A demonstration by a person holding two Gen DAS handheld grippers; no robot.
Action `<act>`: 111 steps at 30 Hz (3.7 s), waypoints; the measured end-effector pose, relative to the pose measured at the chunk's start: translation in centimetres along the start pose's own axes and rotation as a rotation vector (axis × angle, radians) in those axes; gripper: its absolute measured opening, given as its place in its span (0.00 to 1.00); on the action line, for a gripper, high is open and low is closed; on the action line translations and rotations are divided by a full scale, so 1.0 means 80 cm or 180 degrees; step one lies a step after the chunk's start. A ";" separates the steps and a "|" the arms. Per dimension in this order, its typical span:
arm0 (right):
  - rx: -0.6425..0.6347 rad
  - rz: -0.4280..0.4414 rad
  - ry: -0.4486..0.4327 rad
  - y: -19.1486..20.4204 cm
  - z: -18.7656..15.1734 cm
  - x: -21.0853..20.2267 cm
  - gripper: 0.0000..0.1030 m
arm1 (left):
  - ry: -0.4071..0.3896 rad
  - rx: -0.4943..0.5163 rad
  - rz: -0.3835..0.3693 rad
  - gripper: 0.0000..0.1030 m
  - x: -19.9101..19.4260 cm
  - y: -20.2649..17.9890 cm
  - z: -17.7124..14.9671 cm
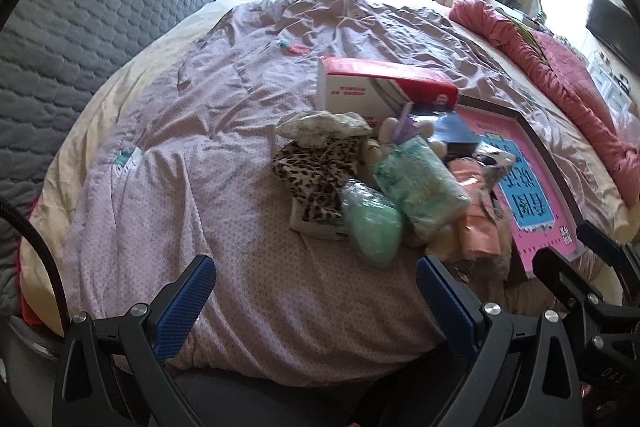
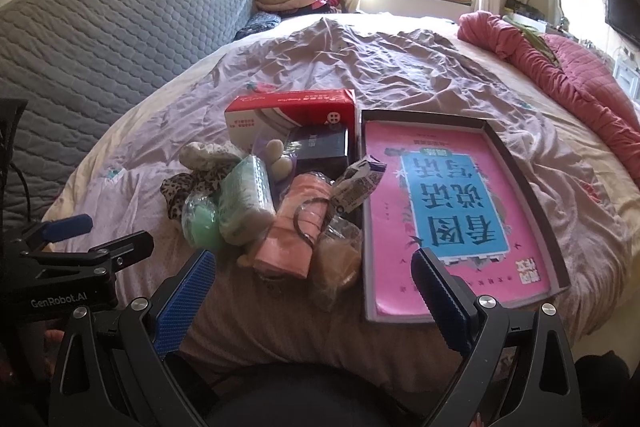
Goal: Organize soft objects
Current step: 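Grasp the white floral scrunchie with the left tool while the right tool grasps the green-white tissue packet, then carry the scrunchie in the left tool while the right tool carries the packet over the pink tray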
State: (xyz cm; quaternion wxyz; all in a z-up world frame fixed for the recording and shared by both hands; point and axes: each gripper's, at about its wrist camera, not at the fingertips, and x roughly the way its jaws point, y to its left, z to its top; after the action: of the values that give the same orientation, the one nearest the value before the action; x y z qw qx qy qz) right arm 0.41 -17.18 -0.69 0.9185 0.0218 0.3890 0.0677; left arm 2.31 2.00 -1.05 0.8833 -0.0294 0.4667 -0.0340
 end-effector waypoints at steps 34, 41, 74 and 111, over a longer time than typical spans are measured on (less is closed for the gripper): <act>-0.0854 0.0023 0.0203 0.093 0.047 0.136 0.65 | 0.0323 -0.0107 -0.0419 0.90 0.155 0.040 0.122; -0.1065 -0.0129 0.0314 0.104 0.044 0.162 0.49 | 0.0395 -0.0140 -0.0574 0.75 0.172 0.045 0.129; -0.0082 0.0358 -0.0382 0.014 0.065 0.074 0.40 | -0.0340 0.0117 -0.1122 0.05 0.073 0.010 0.131; 0.0741 -0.0323 -0.0632 -0.219 0.033 -0.037 0.40 | -0.0182 0.1035 -0.1438 0.05 -0.004 -0.247 0.048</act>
State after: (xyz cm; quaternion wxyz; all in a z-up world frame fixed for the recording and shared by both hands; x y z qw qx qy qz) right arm 2.13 -34.92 1.62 0.9459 0.1150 0.3021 -0.0269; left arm 4.67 -17.57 3.03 0.8592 0.0085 0.4116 -0.3037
